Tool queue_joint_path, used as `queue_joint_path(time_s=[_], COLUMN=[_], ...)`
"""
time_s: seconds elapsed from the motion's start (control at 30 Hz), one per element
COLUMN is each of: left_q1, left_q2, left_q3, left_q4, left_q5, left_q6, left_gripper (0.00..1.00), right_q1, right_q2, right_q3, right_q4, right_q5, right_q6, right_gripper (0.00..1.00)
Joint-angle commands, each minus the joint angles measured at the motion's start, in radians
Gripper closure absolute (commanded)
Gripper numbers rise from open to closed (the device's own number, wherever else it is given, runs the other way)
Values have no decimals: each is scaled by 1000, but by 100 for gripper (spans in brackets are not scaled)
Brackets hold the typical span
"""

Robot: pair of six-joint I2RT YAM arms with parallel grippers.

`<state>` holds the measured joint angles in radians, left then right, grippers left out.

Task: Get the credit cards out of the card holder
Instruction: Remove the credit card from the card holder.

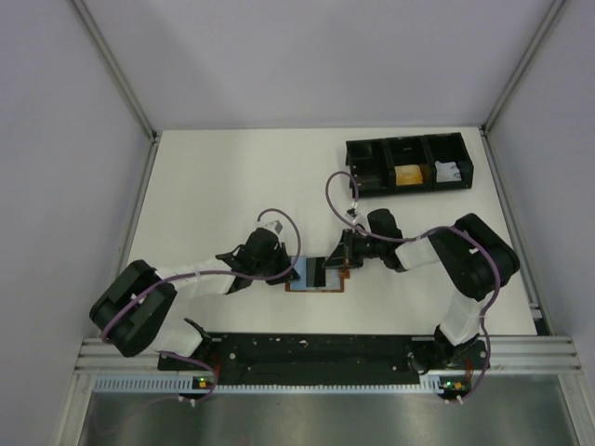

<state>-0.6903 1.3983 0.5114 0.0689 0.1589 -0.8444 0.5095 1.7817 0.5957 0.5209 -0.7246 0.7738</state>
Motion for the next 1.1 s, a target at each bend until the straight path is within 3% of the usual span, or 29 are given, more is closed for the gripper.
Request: queue_joint_path(time_s=[0.0,0.17,0.37,0.5,0.63,0.8,1.07], left_q1=[5,5,5,5,5,5,5], left_q2=[4,1,-8,-7,-5,-12,-21], left_q3=[-21,-19,-24,-25,-27,-27,-22], left_q4=[-64,-64,-64,-63,-58,-60,-64], left_q5=[-45,-41,-41,-41,-42,-44,-51], left_q6=[18,22,22,22,16,15,18], left_gripper=[100,100,100,100,100,100,100], right_q1=[-8,0,23,27,17,-40,-86], right_q2=[-54,-30,15,41,32,-36,-192], right_q3=[0,6,23,27,26,-23,-42], right_q4=[-48,18,50,77,38,10,-171], right_q5=[16,-29,-32,-41,-36,-36,2], right_q6=[-58,-18,1,15,-8,-24,-125], right_gripper=[99,82,79,82,100,100,100])
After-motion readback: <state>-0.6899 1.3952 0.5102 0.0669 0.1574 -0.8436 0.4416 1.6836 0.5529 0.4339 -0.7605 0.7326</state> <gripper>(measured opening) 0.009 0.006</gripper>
